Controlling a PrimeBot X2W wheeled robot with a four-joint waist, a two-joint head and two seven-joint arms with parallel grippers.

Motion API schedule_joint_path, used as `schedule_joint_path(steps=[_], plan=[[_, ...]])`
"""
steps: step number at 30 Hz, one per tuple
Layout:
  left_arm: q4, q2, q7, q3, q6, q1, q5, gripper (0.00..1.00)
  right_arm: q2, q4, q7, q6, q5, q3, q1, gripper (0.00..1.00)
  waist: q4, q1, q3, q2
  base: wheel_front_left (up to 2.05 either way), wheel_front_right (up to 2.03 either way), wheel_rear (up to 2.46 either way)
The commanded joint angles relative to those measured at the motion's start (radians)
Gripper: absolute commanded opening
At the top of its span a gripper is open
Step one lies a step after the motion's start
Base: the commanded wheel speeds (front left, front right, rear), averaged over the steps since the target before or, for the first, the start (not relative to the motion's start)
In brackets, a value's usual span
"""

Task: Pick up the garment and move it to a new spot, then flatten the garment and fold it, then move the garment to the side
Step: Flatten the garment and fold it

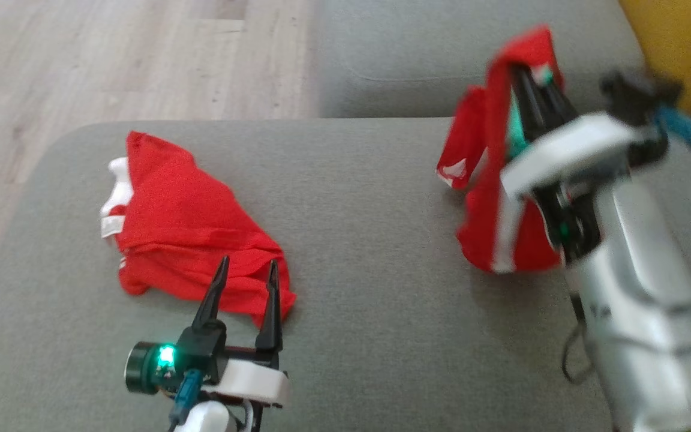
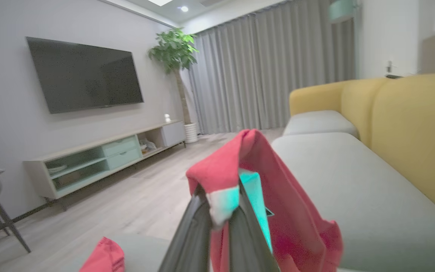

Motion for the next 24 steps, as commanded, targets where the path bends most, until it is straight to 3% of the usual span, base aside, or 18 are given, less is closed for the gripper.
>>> schedule_joint_path(steps=[1, 6, 12, 16, 24], plan=[[-0.027, -0.003, -0.012, 0.041, 0.004, -0.018, -0.004, 1.00, 0.002, -0.013, 0.012, -0.001, 0.035, 0.041, -0.091, 0.00, 0.023, 0.0000, -0.010, -0.0001, 0.00, 0.00, 0.00], [-0.032, -0.006, -0.012, 0.055, 0.001, -0.008, -0.003, 1.00, 0.002, 0.081, -0.003, -0.001, 0.096, 0.074, -0.265, 0.00, 0.042, 0.0000, -0.012, -0.0001, 0.00, 0.00, 0.00], [-0.046, -0.014, -0.012, 0.070, 0.002, 0.002, 0.009, 1.00, 0.002, 0.206, -0.060, -0.001, 0.065, -0.008, -0.376, 0.00, 0.039, 0.0000, -0.007, -0.0001, 0.00, 0.00, 0.00], [-0.055, -0.014, -0.012, 0.084, -0.003, 0.014, 0.018, 1.00, -0.001, 0.201, -0.046, -0.001, 0.041, -0.095, -0.210, 0.00, 0.000, 0.0000, 0.003, -0.0001, 0.00, 0.00, 0.00], [-0.060, -0.019, -0.012, 0.083, -0.019, -0.003, 0.039, 1.00, -0.014, 0.045, 0.011, -0.001, -0.016, -0.301, 0.196, 0.00, -0.075, 0.0000, 0.045, -0.0001, 0.00, 0.00, 0.00]])
